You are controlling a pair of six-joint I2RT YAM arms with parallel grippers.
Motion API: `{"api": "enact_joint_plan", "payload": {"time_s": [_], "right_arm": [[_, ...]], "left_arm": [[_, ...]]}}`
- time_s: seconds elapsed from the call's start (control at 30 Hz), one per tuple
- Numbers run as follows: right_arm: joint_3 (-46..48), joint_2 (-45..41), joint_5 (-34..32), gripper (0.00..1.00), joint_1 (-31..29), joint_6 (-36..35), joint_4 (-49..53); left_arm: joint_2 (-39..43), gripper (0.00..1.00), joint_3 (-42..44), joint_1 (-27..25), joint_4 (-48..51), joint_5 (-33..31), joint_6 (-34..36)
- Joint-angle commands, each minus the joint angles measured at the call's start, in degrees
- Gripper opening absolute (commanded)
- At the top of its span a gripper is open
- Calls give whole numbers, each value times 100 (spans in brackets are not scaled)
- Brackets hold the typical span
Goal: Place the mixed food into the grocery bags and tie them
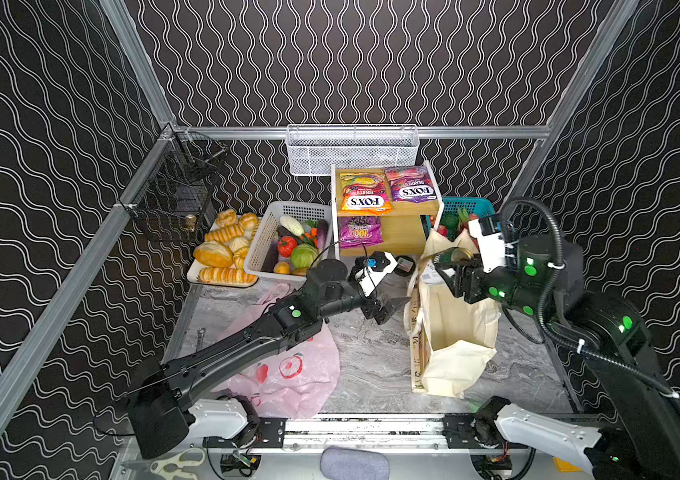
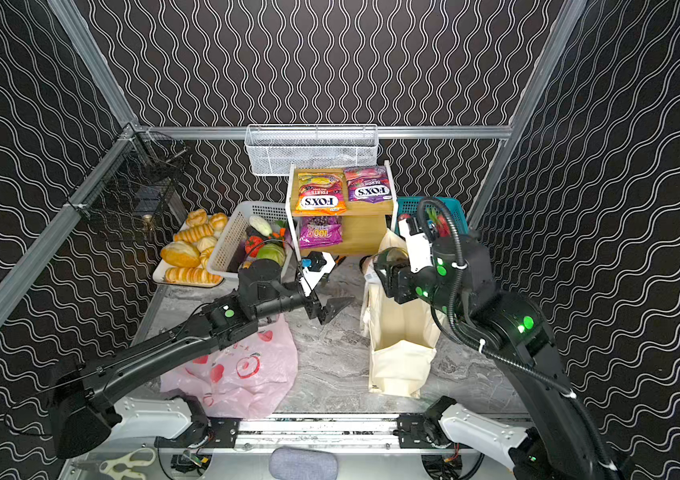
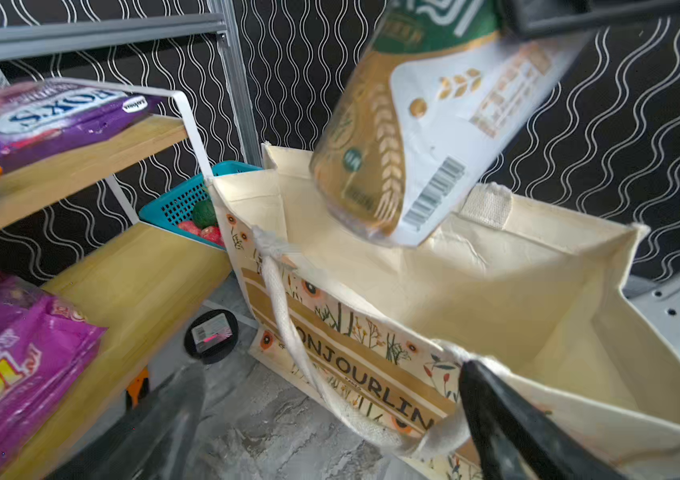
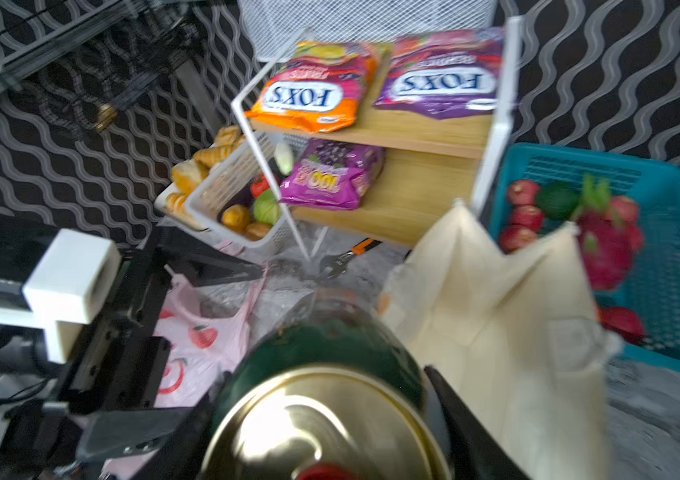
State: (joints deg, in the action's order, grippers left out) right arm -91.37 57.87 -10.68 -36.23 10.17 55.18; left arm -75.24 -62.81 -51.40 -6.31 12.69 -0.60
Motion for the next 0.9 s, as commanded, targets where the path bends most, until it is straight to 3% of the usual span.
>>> {"api": "enact_joint_plan", "payload": {"time_s": [0.0, 0.1, 0.27, 0.6, 0.7, 0.87], "right_arm": [[355, -70, -1682, 37, 56, 600, -386], [727, 2, -1517, 37, 356, 802, -398], [1484, 187, -106, 35, 1485, 950, -998], [2299, 854, 206, 32, 1586, 660, -1833], [2590, 963, 137, 32, 1592, 552, -2041], [2985, 1212, -67, 31, 1589, 411, -2284]], "left_arm": [[-239, 96, -138, -4, 81, 291, -933], [-557, 92, -292, -4, -30, 573, -1304], [-1035, 87, -676, -7, 181, 702, -1796], [-1577, 72, -1023, -2, 287, 879, -2274], [-1684, 61, -1052, -2, 162, 1013, -2433], [-1758, 35, -1100, -7, 123, 885, -2732]]}}
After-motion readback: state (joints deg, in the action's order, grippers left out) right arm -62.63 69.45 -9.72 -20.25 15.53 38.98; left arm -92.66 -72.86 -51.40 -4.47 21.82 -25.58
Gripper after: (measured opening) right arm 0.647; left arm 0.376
